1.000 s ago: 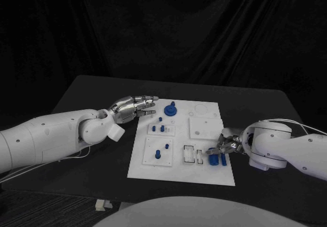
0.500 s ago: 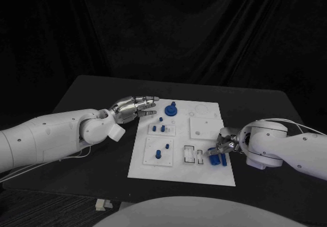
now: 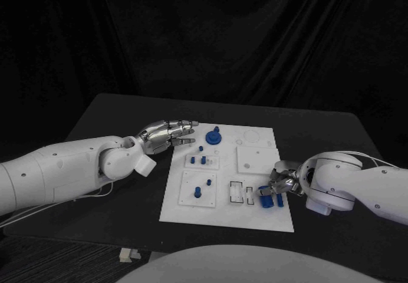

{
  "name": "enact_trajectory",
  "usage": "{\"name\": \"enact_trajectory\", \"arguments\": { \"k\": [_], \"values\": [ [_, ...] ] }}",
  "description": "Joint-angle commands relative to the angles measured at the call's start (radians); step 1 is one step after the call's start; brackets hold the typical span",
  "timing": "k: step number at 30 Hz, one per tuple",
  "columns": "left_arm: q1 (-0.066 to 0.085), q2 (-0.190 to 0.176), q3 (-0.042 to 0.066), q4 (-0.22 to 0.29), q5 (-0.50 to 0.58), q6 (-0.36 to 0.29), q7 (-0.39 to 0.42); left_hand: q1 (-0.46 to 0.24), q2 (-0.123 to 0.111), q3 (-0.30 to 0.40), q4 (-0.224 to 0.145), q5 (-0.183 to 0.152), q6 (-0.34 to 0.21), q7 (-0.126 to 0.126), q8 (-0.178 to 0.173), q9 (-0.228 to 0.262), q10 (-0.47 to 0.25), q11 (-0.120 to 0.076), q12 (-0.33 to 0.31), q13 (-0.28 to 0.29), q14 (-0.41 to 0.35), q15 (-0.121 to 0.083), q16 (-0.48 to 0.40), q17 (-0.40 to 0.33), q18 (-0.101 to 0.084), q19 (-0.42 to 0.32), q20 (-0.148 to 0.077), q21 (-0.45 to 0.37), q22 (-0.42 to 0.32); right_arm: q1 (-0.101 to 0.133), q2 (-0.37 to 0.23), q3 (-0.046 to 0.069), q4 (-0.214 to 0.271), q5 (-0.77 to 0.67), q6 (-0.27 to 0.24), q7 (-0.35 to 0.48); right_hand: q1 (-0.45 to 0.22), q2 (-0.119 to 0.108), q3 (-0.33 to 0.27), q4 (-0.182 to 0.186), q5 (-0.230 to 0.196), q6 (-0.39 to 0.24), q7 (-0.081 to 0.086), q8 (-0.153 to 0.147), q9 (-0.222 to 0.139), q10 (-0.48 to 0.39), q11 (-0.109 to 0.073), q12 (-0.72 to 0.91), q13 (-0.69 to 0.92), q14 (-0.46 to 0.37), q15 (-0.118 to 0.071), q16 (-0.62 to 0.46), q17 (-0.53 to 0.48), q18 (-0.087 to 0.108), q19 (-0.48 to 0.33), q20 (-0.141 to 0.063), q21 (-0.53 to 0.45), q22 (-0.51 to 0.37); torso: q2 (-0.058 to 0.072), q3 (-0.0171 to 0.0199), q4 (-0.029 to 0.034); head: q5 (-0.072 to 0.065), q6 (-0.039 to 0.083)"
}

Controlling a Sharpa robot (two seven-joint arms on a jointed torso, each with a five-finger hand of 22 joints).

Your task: Assemble the parts on the task board

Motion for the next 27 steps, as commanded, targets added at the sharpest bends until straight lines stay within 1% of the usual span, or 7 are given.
{"name": "enact_trajectory", "arguments": {
  "k": [1, 7, 12, 18, 22, 24, 27],
  "values": [
    [-0.002, 0.001, 0.001, 0.0, 0.006, 0.019, 0.005, -0.015, -0.007, 0.0, -0.013, 0.0, -0.002, 0.005, -0.005, 0.001, 0.007, 0.001, 0.006, 0.001, 0.001, 0.008, 0.007, 0.002, -0.017, 0.009, 0.0, 0.004, -0.001, 0.005, -0.01, 0.001, 0.022, 0.164, -0.093, 0.024, 0.013, 0.013, 0.185, -0.162, 0.115, 0.019, -0.013, 0.021, 0.023, 0.103, -0.008, 0.003, 0.263, 0.102, -0.007, 0.003, 0.263, -0.003, 0.096, -0.002, -0.004, 0.257, 0.001, -0.0003, -0.0013, 0.0, 0.0],
    [-0.002, 0.003, 0.001, -0.002, 0.006, 0.024, 0.004, -0.016, -0.008, 0.001, -0.015, 0.0, -0.002, 0.005, -0.005, 0.001, 0.007, 0.0, 0.005, 0.001, 0.001, 0.008, 0.007, 0.002, -0.017, 0.009, 0.0, 0.004, -0.001, 0.035, -0.028, 0.001, 0.048, 0.301, -0.163, 0.032, -0.005, 0.013, 0.209, -0.164, 0.133, 0.017, -0.013, 0.032, 0.036, 0.103, -0.008, 0.003, 0.263, 0.102, -0.008, 0.003, 0.263, -0.001, 0.091, -0.003, -0.013, 0.254, 0.0, -0.0004, -0.0028, 0.002, 0.0],
    [-0.002, 0.005, 0.001, -0.006, 0.006, 0.035, 0.004, -0.019, -0.011, 0.002, -0.02, 0.0, -0.004, 0.004, -0.007, 0.0, 0.008, 0.001, 0.006, 0.001, 0.001, 0.008, 0.007, 0.002, -0.017, 0.009, 0.0, 0.004, -0.001, 0.051, -0.033, 0.001, 0.056, 0.36, -0.198, 0.042, -0.023, 0.017, 0.224, -0.163, 0.105, 0.01, -0.013, 0.037, 0.045, 0.103, -0.008, 0.003, 0.263, 0.102, -0.008, 0.001, 0.261, 0.003, 0.085, -0.003, -0.024, 0.249, -0.003, -0.0004, -0.0023, 0.002, 0.0],
    [-0.002, 0.009, 0.001, -0.008, 0.006, 0.045, 0.006, -0.022, -0.013, 0.003, -0.026, 0.0, -0.006, 0.004, -0.008, 0.0, 0.008, 0.001, 0.006, 0.001, 0.002, 0.008, 0.007, 0.002, -0.017, 0.01, 0.0, 0.005, -0.001, 0.057, -0.02, 0.0, 0.045, 0.381, -0.212, 0.059, -0.031, 0.017, 0.235, -0.166, 0.081, -0.005, -0.01, 0.033, 0.045, 0.103, -0.006, 0.003, 0.263, 0.101, -0.006, -0.001, 0.257, 0.006, 0.078, -0.002, -0.035, 0.245, -0.005, -0.0014, -0.0007, 0.004, 0.0],
    [-0.002, 0.01, 0.001, -0.009, 0.006, 0.048, 0.005, -0.024, -0.014, 0.003, -0.028, 0.0, -0.009, 0.004, -0.01, 0.0, 0.008, 0.001, 0.005, 0.001, 0.001, 0.008, 0.007, 0.002, -0.017, 0.01, 0.0, 0.005, -0.001, 0.056, -0.005, 0.0, 0.034, 0.37, -0.211, 0.067, -0.04, 0.021, 0.241, -0.168, 0.021, -0.016, -0.006, 0.03, 0.045, 0.103, -0.002, 0.003, 0.263, 0.101, -0.004, -0.001, 0.256, 0.007, 0.076, 0.0, -0.04, 0.244, -0.008, -0.0035, 0.002, 0.005, 0.0],
    [-0.003, 0.011, 0.001, -0.01, 0.006, 0.049, 0.005, -0.024, -0.014, 0.003, -0.028, -0.001, -0.009, 0.004, -0.01, 0.0, 0.008, 0.001, 0.005, 0.001, 0.001, 0.008, 0.007, 0.002, -0.017, 0.01, 0.0, 0.005, -0.001, 0.052, 0.005, 0.0, 0.028, 0.358, -0.209, 0.071, -0.047, 0.023, 0.24, -0.168, -0.035, -0.022, -0.005, 0.028, 0.042, 0.103, -0.001, 0.003, 0.263, 0.101, -0.002, -0.001, 0.256, 0.008, 0.074, 0.002, -0.045, 0.242, -0.009, -0.0044, 0.0016, 0.005, 0.0],
    [-0.003, 0.011, 0.001, -0.01, 0.006, 0.05, 0.005, -0.024, -0.014, 0.003, -0.028, -0.001, -0.009, 0.004, -0.01, 0.0, 0.008, 0.001, 0.005, 0.001, 0.001, 0.008, 0.007, 0.002, -0.017, 0.01, 0.0, 0.005, -0.001, 0.046, 0.015, 0.0, 0.022, 0.335, -0.206, 0.075, -0.049, 0.023, 0.239, -0.168, -0.05, -0.025, -0.003, 0.025, 0.041, 0.103, 0.0, 0.003, 0.263, 0.101, -0.001, -0.001, 0.256, 0.009, 0.073, 0.002, -0.047, 0.241, -0.008, -0.0033, 0.0015, 0.005, 0.0]
  ]
}}
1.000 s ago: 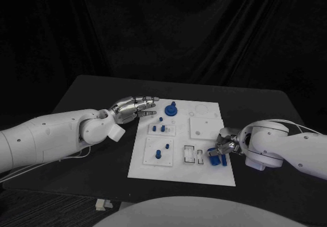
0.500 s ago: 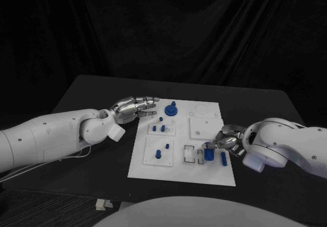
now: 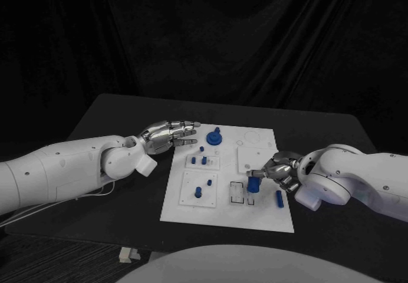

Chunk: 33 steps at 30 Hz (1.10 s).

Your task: Assemble the parts on the task board

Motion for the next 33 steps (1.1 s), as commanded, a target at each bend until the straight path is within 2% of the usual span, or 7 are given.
{"name": "enact_trajectory", "arguments": {
  "k": [1, 8, 15, 20, 26, 30, 33],
  "values": [
    [-0.002, 0.003, 0.001, 0.001, 0.006, 0.021, 0.008, -0.009, 0.001, -0.001, -0.005, -0.001, -0.005, 0.0, -0.006, 0.0, 0.007, 0.0, 0.006, 0.001, 0.001, 0.008, 0.003, 0.001, -0.017, 0.006, -0.003, 0.005, -0.001, -0.01, 0.01, 0.0, -0.006, -0.027, -0.017, 0.021, -0.011, 0.004, 0.205, -0.201, -0.037, -0.009, 0.001, 0.001, 0.005, 0.108, 0.003, 0.003, 0.263, 0.107, 0.001, 0.0, 0.257, 0.009, 0.073, 0.003, -0.004, 0.241, -0.001, 0.0002, 0.0007, 0.0, 0.0],
    [-0.002, 0.006, 0.001, -0.001, 0.006, 0.022, 0.005, -0.01, 0.001, 0.0, -0.006, -0.001, -0.006, 0.0, -0.006, 0.0, 0.006, 0.0, 0.005, 0.001, 0.002, 0.008, 0.003, 0.001, -0.017, 0.006, -0.003, 0.005, -0.001, -0.029, 0.031, 0.0, -0.014, -0.082, 0.0, 0.021, -0.015, 0.005, 0.2, -0.202, -0.088, -0.015, 0.004, -0.003, 0.0, 0.108, 0.005, 0.003, 0.263, 0.107, 0.004, 0.0, 0.258, 0.008, 0.073, 0.005, -0.003, 0.242, 0.002, 0.0036, 0.0027, -0.001, 0.0],
    [-0.002, 0.009, 0.001, -0.004, 0.006, 0.023, 0.003, -0.012, 0.002, 0.001, -0.007, -0.001, -0.006, 0.0, -0.007, 0.0, 0.006, 0.001, 0.004, 0.001, 0.001, 0.008, 0.003, 0.001, -0.017, 0.006, -0.003, 0.005, -0.002, -0.045, 0.046, 0.0, -0.018, -0.094, 0.023, 0.015, -0.026, 0.006, 0.187, -0.196, -0.163, -0.014, 0.005, -0.004, -0.007, 0.108, 0.007, 0.003, 0.263, 0.107, 0.006, 0.0, 0.257, 0.009, 0.073, 0.008, -0.004, 0.242, 0.006, 0.0031, 0.0006, 0.002, 0.0],
    [-0.002, 0.008, 0.001, -0.005, 0.006, 0.023, 0.002, -0.013, 0.003, 0.002, -0.008, -0.001, -0.006, 0.0, -0.007, 0.0, 0.006, 0.001, 0.005, 0.001, 0.002, 0.009, 0.003, 0.001, -0.017, 0.006, -0.003, 0.005, -0.002, -0.052, 0.058, 0.0, -0.024, -0.096, 0.028, 0.014, -0.028, 0.008, 0.185, -0.195, -0.172, -0.014, 0.005, -0.004, -0.009, 0.108, 0.007, 0.003, 0.263, 0.107, 0.006, -0.001, 0.257, 0.009, 0.073, 0.008, -0.004, 0.242, 0.007, 0.0014, -0.0005, 0.0, 0.0],
    [-0.002, 0.003, 0.001, -0.003, 0.006, 0.022, 0.001, -0.016, 0.005, 0.003, -0.009, -0.002, -0.006, 0.0, -0.007, 0.0, 0.006, 0.001, 0.005, 0.001, 0.002, 0.009, 0.004, 0.001, -0.017, 0.007, -0.003, 0.005, -0.002, -0.058, 0.071, 0.0, -0.031, -0.097, 0.046, 0.005, -0.033, 0.011, 0.181, -0.19, -0.187, -0.013, 0.006, -0.004, -0.011, 0.108, 0.008, 0.003, 0.263, 0.106, 0.006, -0.001, 0.256, 0.009, 0.073, 0.008, -0.005, 0.241, 0.005, 0.0023, 0.0013, 0.0, 0.0],
    [-0.002, 0.002, 0.001, -0.003, 0.006, 0.021, 0.001, -0.016, 0.005, 0.003, -0.009, -0.002, -0.006, 0.0, -0.007, 0.0, 0.006, 0.001, 0.005, 0.001, 0.002, 0.009, 0.004, 0.001, -0.017, 0.007, -0.003, 0.005, -0.002, -0.059, 0.075, 0.0, -0.033, -0.097, 0.064, -0.004, -0.039, 0.009, 0.17, -0.186, -0.227, -0.015, 0.006, -0.006, -0.015, 0.108, 0.008, 0.003, 0.263, 0.106, 0.008, -0.001, 0.255, 0.009, 0.072, 0.01, -0.007, 0.241, 0.004, 0.0019, -0.0006, 0.004, 0.0],
    [-0.002, 0.002, 0.001, -0.003, 0.006, 0.021, 0.001, -0.016, 0.005, 0.003, -0.009, -0.002, -0.006, 0.0, -0.007, 0.0, 0.006, 0.001, 0.005, 0.001, 0.002, 0.009, 0.004, 0.001, -0.017, 0.007, -0.003, 0.005, -0.002, -0.06, 0.078, 0.0, -0.036, -0.097, 0.08, -0.013, -0.056, 0.002, 0.148, -0.174, -0.29, -0.021, 0.01, -0.011, -0.022, 0.108, 0.01, 0.003, 0.263, 0.106, 0.013, -0.003, 0.252, 0.01, 0.071, 0.014, -0.009, 0.24, 0.004, 0.0018, -0.0012, 0.005, 0.0]
  ]
}}
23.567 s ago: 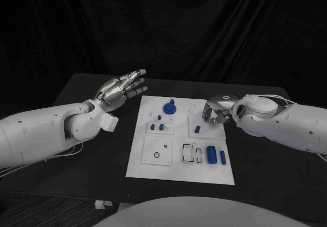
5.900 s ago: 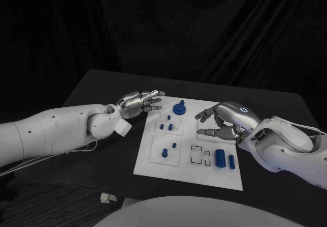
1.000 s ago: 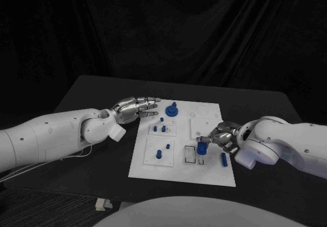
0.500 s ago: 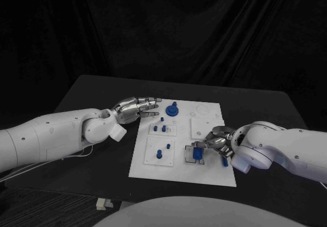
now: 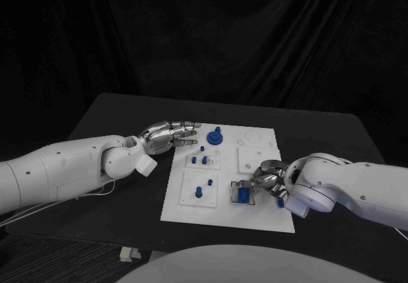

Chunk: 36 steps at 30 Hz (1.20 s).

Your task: Assemble the parts on the task board

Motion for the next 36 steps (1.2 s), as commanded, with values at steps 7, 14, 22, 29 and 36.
{"name": "enact_trajectory", "arguments": {
  "k": [7, 14, 22, 29, 36],
  "values": [
    [-0.001, 0.003, 0.001, 0.001, 0.006, 0.013, 0.007, -0.013, 0.0, 0.001, -0.007, -0.003, -0.006, 0.001, -0.007, 0.0, 0.006, 0.001, 0.005, 0.001, -0.001, 0.006, 0.004, 0.002, -0.018, 0.007, -0.003, 0.005, -0.001, -0.004, 0.004, 0.0, -0.005, -0.008, 0.057, -0.032, -0.054, -0.008, 0.046, -0.071, -0.162, -0.012, 0.01, -0.005, -0.011, 0.104, 0.013, 0.003, 0.263, 0.1, 0.014, -0.004, 0.25, 0.01, 0.07, 0.012, -0.008, 0.24, -0.001, 0.0001, -0.0001, 0.004, 0.0],
    [-0.001, 0.003, 0.001, 0.001, 0.006, 0.014, 0.006, -0.016, -0.001, 0.001, -0.009, -0.004, -0.006, 0.001, -0.007, 0.0, 0.006, 0.001, 0.004, 0.001, -0.001, 0.006, 0.004, 0.002, -0.018, 0.007, -0.003, 0.005, -0.001, -0.004, 0.005, 0.0, -0.01, -0.008, 0.07, -0.034, -0.111, -0.014, -0.019, -0.022, -0.261, -0.027, 0.014, -0.006, -0.017, 0.104, 0.016, 0.003, 0.263, 0.098, 0.018, -0.009, 0.238, 0.014, 0.064, 0.016, -0.021, 0.235, 0.0, -0.0005, -0.0002, 0.006, 0.0],
    [-0.001, 0.002, 0.001, 0.002, 0.006, 0.015, 0.003, -0.024, -0.006, -0.001, -0.013, -0.002, -0.006, 0.001, -0.007, 0.0, 0.006, 0.002, 0.004, 0.001, -0.001, 0.007, 0.004, 0.002, -0.018, 0.007, -0.003, 0.005, -0.001, -0.004, 0.004, 0.0, -0.013, -0.008, 0.051, -0.021, -0.142, 0.001, -0.064, 0.021, -0.294, -0.034, 0.015, -0.001, -0.019, 0.104, 0.017, 0.003, 0.263, 0.097, 0.019, -0.012, 0.231, 0.016, 0.061, 0.017, -0.028, 0.233, 0.0, 0.0001, -0.0005, 0.008, 0.0],
    [-0.002, 0.001, 0.001, 0.004, 0.006, 0.015, -0.002, -0.028, -0.004, 0.001, -0.015, -0.001, -0.005, 0.001, -0.007, 0.0, 0.007, 0.002, 0.005, 0.001, 0.001, 0.008, 0.005, 0.002, -0.018, 0.007, -0.003, 0.005, -0.001, -0.004, 0.001, 0.0, -0.014, -0.008, 0.019, -0.006, -0.151, 0.003, -0.085, 0.039, -0.32, -0.039, 0.016, 0.001, -0.019, 0.104, 0.018, 0.003, 0.263, 0.097, 0.019, -0.012, 0.232, 0.016, 0.06, 0.017, -0.03, 0.232, -0.001, 0.0004, -0.0006, 0.01, 0.0],
    [-0.002, -0.001, 0.001, 0.005, 0.006, 0.016, -0.006, -0.028, -0.004, 0.001, -0.015, -0.001, -0.005, 0.001, -0.007, 0.0, 0.007, 0.002, 0.005, 0.001, 0.001, 0.008, 0.005, 0.002, -0.018, 0.007, -0.003, 0.005, -0.001, -0.004, -0.006, 0.001, -0.006, -0.008, -0.013, 0.015, -0.165, -0.001, -0.133, 0.07, -0.349, -0.044, 0.016, 0.009, -0.018, 0.104, 0.018, 0.003, 0.263, 0.097, 0.019, -0.011, 0.233, 0.016, 0.06, 0.018, -0.03, 0.232, 0.0, 0.0001, -0.001, 0.012, 0.0]
  ]
}}
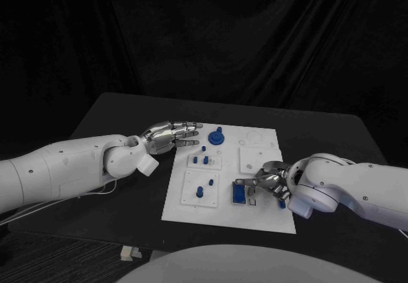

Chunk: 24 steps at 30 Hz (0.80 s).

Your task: Assemble the parts on the task board

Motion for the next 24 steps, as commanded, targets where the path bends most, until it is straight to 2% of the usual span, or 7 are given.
{"name": "enact_trajectory", "arguments": {
  "k": [1, 6, 15, 18, 22, 23, 24],
  "values": [
    [-0.001, 0.0, 0.001, 0.003, 0.006, 0.014, 0.003, -0.008, -0.002, 0.0, -0.006, -0.001, -0.005, 0.001, -0.004, 0.0, 0.007, 0.002, 0.005, 0.001, 0.001, 0.008, 0.005, 0.001, -0.018, 0.007, -0.003, 0.005, -0.001, -0.003, -0.005, 0.0, 0.007, -0.004, -0.044, 0.021, -0.012, -0.001, -0.023, 0.013, -0.012, -0.008, 0.001, 0.007, 0.001, 0.105, 0.005, 0.003, 0.263, 0.098, 0.006, -0.003, 0.233, 0.016, 0.064, 0.007, -0.007, 0.231, 0.0, -0.0003, -0.0006, 0.002, 0.0],
    [-0.001, -0.002, 0.001, 0.004, 0.006, 0.014, 0.001, -0.008, -0.002, 0.0, -0.006, -0.001, -0.005, 0.001, -0.004, 0.0, 0.007, 0.002, 0.005, 0.001, 0.001, 0.008, 0.005, 0.001, -0.018, 0.007, -0.003, 0.005, -0.001, -0.002, -0.012, 0.0, 0.012, -0.004, -0.064, 0.037, -0.025, 0.001, -0.071, 0.041, -0.019, -0.007, -0.001, 0.018, 0.004, 0.105, 0.003, 0.003, 0.263, 0.098, 0.005, -0.003, 0.233, 0.017, 0.064, 0.007, -0.008, 0.231, 0.0, -0.0006, -0.0015, 0.004, 0.0],
    [-0.002, -0.003, 0.001, 0.003, 0.006, 0.015, -0.001, -0.012, -0.001, 0.001, -0.008, -0.001, -0.003, 0.002, -0.002, 0.0, 0.008, 0.002, 0.006, 0.001, 0.001, 0.01, 0.005, 0.001, -0.018, 0.008, -0.003, 0.006, -0.001, -0.002, -0.048, 0.001, 0.042, -0.004, -0.115, 0.101, -0.018, 0.022, -0.107, 0.04, -0.007, 0.002, -0.006, 0.039, 0.014, 0.105, -0.001, 0.003, 0.263, 0.099, 0.002, 0.001, 0.24, 0.015, 0.067, 0.004, -0.003, 0.233, 0.0, -0.0005, -0.0004, 0.003, 0.0],
    [-0.002, -0.003, 0.001, 0.002, 0.006, 0.016, -0.001, -0.012, -0.001, 0.001, -0.008, -0.001, -0.003, 0.002, -0.002, 0.0, 0.008, 0.002, 0.006, 0.001, 0.001, 0.01, 0.005, 0.001, -0.018, 0.008, -0.003, 0.006, -0.001, 0.0, -0.07, 0.001, 0.061, -0.004, -0.126, 0.141, 0.037, 0.035, -0.12, 0.021, 0.048, -0.002, -0.009, 0.058, 0.025, 0.105, -0.003, 0.003, 0.263, 0.1, -0.001, 0.003, 0.245, 0.013, 0.07, 0.001, 0.003, 0.235, 0.001, 0.0001, -0.0006, 0.003, 0.0],
    [-0.002, -0.005, 0.001, 0.002, 0.006, 0.015, 0.0, -0.012, -0.001, 0.001, -0.008, -0.001, -0.002, 0.002, -0.002, 0.001, 0.008, 0.002, 0.007, 0.001, 0.001, 0.01, 0.005, 0.001, -0.018, 0.008, -0.003, 0.006, -0.001, 0.003, -0.107, 0.001, 0.092, -0.015, -0.145, 0.183, 0.162, 0.052, -0.113, -0.046, 0.153, -0.028, -0.009, 0.081, 0.04, 0.105, -0.004, 0.003, 0.263, 0.102, -0.002, 0.007, 0.255, 0.011, 0.074, -0.001, 0.012, 0.239, 0.0, 0.0, -0.0006, 0.004, 0.0],
    [-0.002, -0.006, 0.001, 0.002, 0.006, 0.015, 0.001, -0.012, -0.001, 0.001, -0.008, -0.001, -0.002, 0.002, -0.002, 0.001, 0.008, 0.002, 0.007, 0.001, 0.001, 0.01, 0.005, 0.001, -0.018, 0.008, -0.003, 0.006, -0.001, 0.004, -0.119, 0.001, 0.099, -0.029, -0.145, 0.181, 0.213, 0.06, -0.094, -0.075, 0.191, -0.038, -0.009, 0.083, 0.042, 0.105, -0.005, 0.003, 0.263, 0.103, -0.002, 0.009, 0.257, 0.009, 0.077, -0.001, 0.019, 0.241, 0.0, 0.0, -0.0004, 0.004, 0.0],
    [-0.002, -0.007, 0.001, 0.002, 0.006, 0.015, 0.002, -0.012, -0.001, 0.001, -0.008, -0.001, -0.002, 0.002, -0.002, 0.001, 0.008, 0.002, 0.007, 0.001, 0.001, 0.01, 0.005, 0.001, -0.018, 0.008, -0.003, 0.006, -0.001, 0.005, -0.126, 0.001, 0.103, -0.039, -0.142, 0.176, 0.222, 0.062, -0.09, -0.08, 0.198, -0.04, -0.008, 0.084, 0.042, 0.105, -0.004, 0.003, 0.263, 0.103, -0.002, 0.009, 0.258, 0.009, 0.078, -0.001, 0.021, 0.242, 0.0, 0.0001, -0.0003, 0.004, 0.0]
  ]
}}
